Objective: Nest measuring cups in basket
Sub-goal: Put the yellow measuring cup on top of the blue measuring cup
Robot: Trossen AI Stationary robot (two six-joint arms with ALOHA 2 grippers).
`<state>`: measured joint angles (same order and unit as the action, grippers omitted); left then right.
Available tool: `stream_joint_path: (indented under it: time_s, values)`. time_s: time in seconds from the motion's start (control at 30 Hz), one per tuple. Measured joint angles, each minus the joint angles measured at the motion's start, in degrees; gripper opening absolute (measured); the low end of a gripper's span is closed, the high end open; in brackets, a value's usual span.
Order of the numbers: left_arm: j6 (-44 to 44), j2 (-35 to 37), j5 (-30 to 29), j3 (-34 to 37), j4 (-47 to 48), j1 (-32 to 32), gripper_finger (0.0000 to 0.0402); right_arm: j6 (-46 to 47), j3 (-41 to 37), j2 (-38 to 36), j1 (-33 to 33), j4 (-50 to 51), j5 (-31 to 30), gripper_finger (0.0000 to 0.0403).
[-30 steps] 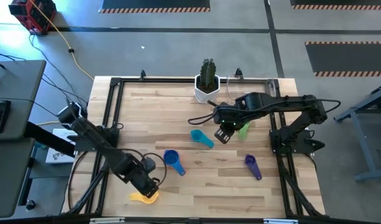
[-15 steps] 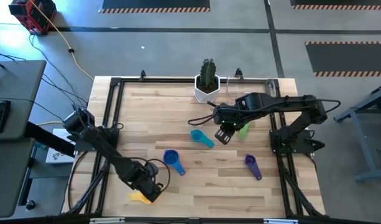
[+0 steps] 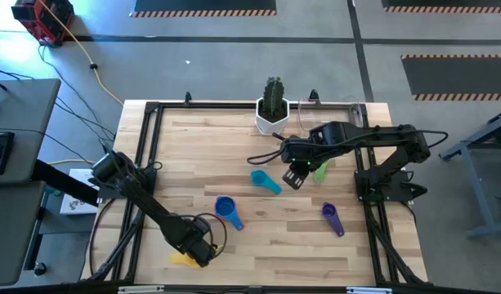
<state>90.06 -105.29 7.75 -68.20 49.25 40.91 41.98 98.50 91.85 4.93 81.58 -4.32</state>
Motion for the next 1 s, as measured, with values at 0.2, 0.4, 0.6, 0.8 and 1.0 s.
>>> stream_joint_path:
  time_s: [0.2,0.4,0.6,0.8,1.0]
  values:
    - [0.85,-0.29,0.15,0.00,-1.90,0.00,0.0089,0.00,0.00,0.00,0.00,0.01,0.00,0.0108]
    - [0.35,-0.29,-1.20,0.00,-2.87,0.01,0.0032,0.00,0.00,0.00,0.00,0.00,0.00,0.0108]
    - [3.19,-0.18,-2.36,0.00,-3.01,0.00,0.0011,0.18,0.00,0.00,0.00,0.00,-1.77,0.0108]
    - [7.57,1.54,-4.20,0.00,-5.87,-0.40,0.0005,1.64,0.00,0.00,-0.07,-0.04,-4.13,0.0108]
    - [8.88,4.48,-8.30,0.00,-7.37,-1.67,0.0007,4.35,0.00,0.00,-0.04,-2.35,-3.93,0.0108]
